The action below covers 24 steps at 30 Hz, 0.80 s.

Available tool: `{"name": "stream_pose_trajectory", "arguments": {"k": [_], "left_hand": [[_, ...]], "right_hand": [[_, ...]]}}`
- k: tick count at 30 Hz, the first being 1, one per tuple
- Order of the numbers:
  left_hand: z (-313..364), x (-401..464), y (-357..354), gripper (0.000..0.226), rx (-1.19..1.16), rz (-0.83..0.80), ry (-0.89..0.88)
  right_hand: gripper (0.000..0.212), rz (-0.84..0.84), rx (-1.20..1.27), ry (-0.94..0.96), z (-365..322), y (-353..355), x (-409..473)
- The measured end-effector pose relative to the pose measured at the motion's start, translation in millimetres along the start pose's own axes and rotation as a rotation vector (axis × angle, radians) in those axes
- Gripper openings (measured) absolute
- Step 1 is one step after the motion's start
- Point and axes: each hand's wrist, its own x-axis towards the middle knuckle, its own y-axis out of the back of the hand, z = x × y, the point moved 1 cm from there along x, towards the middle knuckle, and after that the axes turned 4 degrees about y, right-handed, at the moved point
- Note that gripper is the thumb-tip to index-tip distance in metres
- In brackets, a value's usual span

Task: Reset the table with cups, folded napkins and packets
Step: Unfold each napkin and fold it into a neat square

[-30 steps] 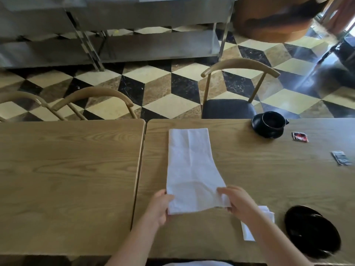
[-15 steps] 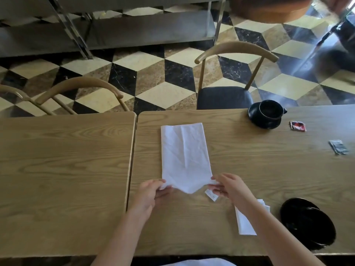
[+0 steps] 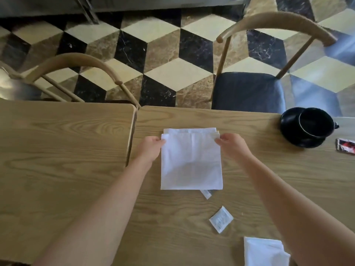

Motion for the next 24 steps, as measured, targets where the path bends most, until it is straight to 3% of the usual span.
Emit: {"name": "stream_pose_trajectory", "arguments": {"k": [4,10,16,18,21,24], "left_hand": [[3.5,29.1,-15.6,0.027,0.01,0.059,0.07],[1.3,48.8,-20.2,0.009,0.086,0.118,0.039],[8.0,41.0,-21.7,0.016,0.19,0.184,-0.015],[7.6,26.2,-20.6,0.018,0.247,0.249,-0.084],[-12.3,-8.2,-35.6,0.016,0.015,0.049,-0.121],[-54.0,-42.4,-60.0,0.019,-0.204,-0.252,0.022]], "right_hand": [[0.029,0.035,-0.094,0.013,1.7,-14.2,37.6],[0.019,0.043,-0.189,0.045,5.0,-22.5,59.0],[0.021,0.154,-0.133,0.021,2.2,-21.0,44.9],[0.02,0.223,-0.008,-0.002,-0.4,-24.1,25.7],[0.015,0.064,0.353,-0.059,-2.1,-52.0,-15.2],[0.016,-0.223,0.576,-0.185,1.4,-98.0,-57.6]]}}
